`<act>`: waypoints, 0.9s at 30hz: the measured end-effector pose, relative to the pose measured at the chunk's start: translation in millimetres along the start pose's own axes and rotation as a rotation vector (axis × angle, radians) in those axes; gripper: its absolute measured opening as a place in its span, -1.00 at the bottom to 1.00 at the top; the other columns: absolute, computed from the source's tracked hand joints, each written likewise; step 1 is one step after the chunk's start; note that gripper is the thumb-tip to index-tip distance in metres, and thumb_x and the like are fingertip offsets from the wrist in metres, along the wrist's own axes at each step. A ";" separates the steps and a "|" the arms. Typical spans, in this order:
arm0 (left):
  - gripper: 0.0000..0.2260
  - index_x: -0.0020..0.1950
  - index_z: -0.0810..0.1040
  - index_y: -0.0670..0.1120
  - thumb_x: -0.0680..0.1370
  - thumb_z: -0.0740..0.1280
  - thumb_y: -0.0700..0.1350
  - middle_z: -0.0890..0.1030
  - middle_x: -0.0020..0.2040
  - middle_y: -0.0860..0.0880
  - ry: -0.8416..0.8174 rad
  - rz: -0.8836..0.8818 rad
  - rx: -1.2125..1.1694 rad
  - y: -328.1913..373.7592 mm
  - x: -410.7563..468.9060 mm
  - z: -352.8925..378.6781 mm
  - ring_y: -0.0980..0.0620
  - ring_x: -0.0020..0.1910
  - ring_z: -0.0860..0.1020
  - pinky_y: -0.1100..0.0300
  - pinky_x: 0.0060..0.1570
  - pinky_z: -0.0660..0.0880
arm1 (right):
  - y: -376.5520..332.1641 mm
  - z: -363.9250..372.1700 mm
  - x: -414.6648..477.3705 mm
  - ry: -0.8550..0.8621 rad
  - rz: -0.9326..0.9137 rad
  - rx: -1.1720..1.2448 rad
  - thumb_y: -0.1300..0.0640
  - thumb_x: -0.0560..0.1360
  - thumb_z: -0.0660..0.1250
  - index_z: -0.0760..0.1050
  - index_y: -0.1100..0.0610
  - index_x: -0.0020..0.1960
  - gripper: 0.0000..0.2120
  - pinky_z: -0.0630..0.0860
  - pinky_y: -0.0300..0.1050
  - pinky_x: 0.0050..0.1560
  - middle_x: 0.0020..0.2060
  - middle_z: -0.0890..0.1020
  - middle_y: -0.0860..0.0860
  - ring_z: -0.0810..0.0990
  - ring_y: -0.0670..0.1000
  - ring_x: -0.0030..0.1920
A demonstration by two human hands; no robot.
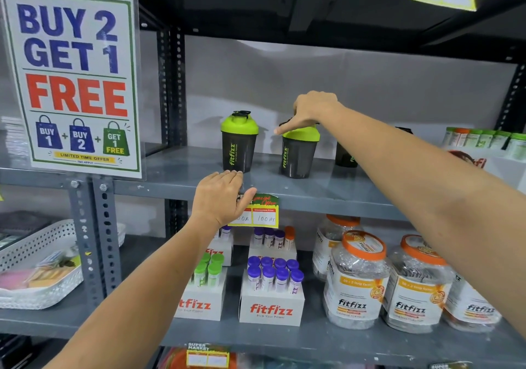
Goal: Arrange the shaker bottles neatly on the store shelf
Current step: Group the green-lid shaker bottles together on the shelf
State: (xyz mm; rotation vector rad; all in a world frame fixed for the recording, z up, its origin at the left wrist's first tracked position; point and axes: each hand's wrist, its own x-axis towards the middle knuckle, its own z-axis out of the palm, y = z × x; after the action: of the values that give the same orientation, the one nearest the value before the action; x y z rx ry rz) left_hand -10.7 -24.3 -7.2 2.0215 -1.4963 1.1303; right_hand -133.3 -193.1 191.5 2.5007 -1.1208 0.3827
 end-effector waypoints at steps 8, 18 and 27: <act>-0.45 0.06 0.64 -0.23 0.55 0.04 0.15 0.69 -0.05 -0.17 -0.005 0.000 -0.008 -0.2 -0.3 0.6 -0.14 -0.05 0.66 -0.01 -0.01 0.56 | 10.3 10.7 7.4 -0.044 -0.144 0.115 -0.21 0.22 0.51 0.52 0.04 0.18 -0.39 0.51 -0.04 -0.11 0.11 0.56 0.07 0.50 0.13 0.04; -0.45 0.07 0.63 -0.22 0.55 0.03 0.16 0.69 -0.04 -0.16 -0.068 -0.015 -0.013 -0.4 -0.5 -1.3 -0.14 -0.04 0.66 0.00 -0.01 0.56 | 18.2 20.3 9.2 -0.007 -0.194 0.191 -0.08 0.29 0.50 0.49 0.06 0.23 -0.44 0.41 -0.08 -0.10 0.09 0.54 0.06 0.41 0.07 0.02; -0.40 0.10 0.63 -0.18 0.55 -0.04 0.21 0.68 0.05 -0.13 -0.138 -0.060 -0.070 2.9 0.0 -6.6 -0.13 -0.03 0.64 0.04 -0.07 0.54 | 47.7 28.3 -21.8 0.078 -0.147 0.334 -0.25 0.40 0.35 0.28 0.08 0.39 -0.31 0.51 0.08 0.03 0.18 0.52 0.19 0.51 0.19 0.10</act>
State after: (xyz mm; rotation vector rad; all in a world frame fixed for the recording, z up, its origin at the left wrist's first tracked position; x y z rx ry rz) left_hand -15.8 -20.7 -3.6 2.1187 -1.5070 0.9185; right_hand -180.8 -220.5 168.4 2.8056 -0.8960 0.6673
